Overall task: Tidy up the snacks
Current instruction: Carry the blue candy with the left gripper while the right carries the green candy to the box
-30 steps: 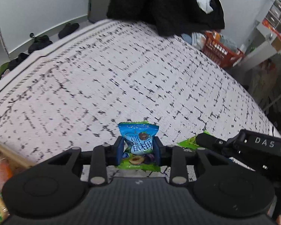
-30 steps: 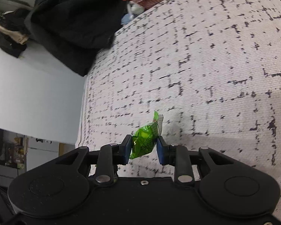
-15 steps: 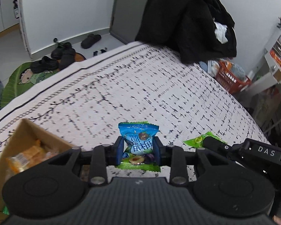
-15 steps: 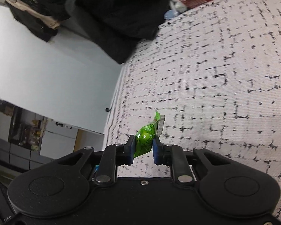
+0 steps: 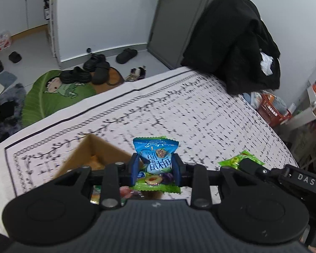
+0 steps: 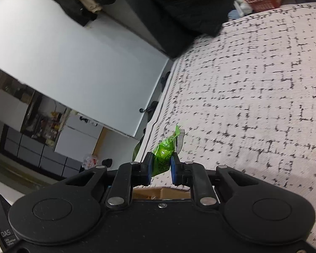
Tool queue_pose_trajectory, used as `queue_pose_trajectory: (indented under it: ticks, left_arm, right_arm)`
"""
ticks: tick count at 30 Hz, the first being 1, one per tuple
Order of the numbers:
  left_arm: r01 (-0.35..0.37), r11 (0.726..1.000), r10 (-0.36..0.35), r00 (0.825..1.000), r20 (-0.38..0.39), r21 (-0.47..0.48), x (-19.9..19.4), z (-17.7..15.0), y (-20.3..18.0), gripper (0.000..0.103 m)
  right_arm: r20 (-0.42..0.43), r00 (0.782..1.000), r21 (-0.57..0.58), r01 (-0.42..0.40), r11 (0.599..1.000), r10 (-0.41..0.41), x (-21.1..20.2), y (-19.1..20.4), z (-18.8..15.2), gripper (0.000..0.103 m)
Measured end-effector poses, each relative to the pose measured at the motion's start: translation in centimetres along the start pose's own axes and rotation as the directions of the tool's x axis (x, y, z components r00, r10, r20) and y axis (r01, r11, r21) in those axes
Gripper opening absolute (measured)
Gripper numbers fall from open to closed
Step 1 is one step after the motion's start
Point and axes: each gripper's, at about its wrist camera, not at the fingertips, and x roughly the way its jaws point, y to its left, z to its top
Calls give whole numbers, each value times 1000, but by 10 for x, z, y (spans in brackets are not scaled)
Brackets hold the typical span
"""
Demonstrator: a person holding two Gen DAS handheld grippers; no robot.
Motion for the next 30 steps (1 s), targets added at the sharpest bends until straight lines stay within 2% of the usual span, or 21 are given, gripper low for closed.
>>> queue_pose_trajectory:
  ticks: [13,24,30]
  left_arm:
    - [-47,995,47,999,-6,-91,-32,-6,61,32]
    - [-49,991,42,997,-57,-127,-44,-27,92,32]
    - [-75,985,68,996,-54,-152,-50,-33,107,45]
  right_arm:
    - [-84,996,-125,-34,992,23,14,44,-40,18]
    - [-144,990,-204,-41,978,11,23,72,-73,18]
    - [-175,984,-242,-33,970,-10,28,81,-89,18]
